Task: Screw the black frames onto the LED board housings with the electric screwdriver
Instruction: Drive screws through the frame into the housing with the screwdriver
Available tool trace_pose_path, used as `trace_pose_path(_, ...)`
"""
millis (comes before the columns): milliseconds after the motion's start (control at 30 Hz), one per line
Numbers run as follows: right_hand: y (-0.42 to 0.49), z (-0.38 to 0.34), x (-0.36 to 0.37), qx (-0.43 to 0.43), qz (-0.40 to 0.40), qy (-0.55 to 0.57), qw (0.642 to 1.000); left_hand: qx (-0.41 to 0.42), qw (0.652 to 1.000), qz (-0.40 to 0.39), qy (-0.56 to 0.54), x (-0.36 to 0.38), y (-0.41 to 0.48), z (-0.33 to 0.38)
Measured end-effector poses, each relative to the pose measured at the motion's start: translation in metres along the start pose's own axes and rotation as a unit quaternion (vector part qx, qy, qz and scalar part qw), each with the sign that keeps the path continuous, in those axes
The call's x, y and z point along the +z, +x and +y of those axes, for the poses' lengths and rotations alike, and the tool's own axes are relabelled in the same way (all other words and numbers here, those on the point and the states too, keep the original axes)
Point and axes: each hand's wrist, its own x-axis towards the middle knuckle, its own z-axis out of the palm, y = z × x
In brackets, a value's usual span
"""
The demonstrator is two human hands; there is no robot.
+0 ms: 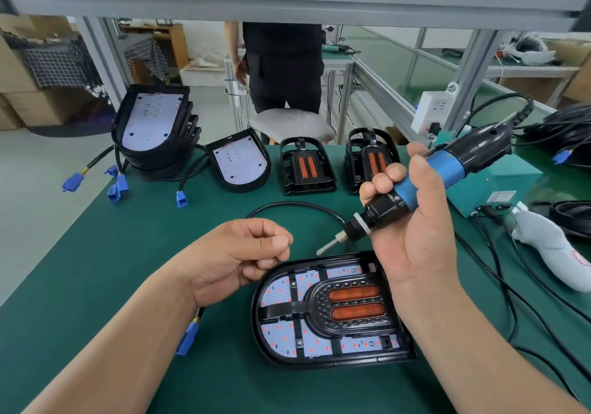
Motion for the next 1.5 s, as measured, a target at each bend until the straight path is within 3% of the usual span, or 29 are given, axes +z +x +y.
trace_pose_path(833, 0.002, 0.014, 0.011, -0.006, 0.004, -0.007, 1.000, -0.002, 0.999, -0.016, 0.048, 0.003, 0.004, -0.002)
trace_pose_path(1500, 0.001, 0.018, 0.009, 0.019, 0.053, -0.070, 0.996, 0.021, 0.996, 0.060, 0.060, 0.011, 0.005, -0.008)
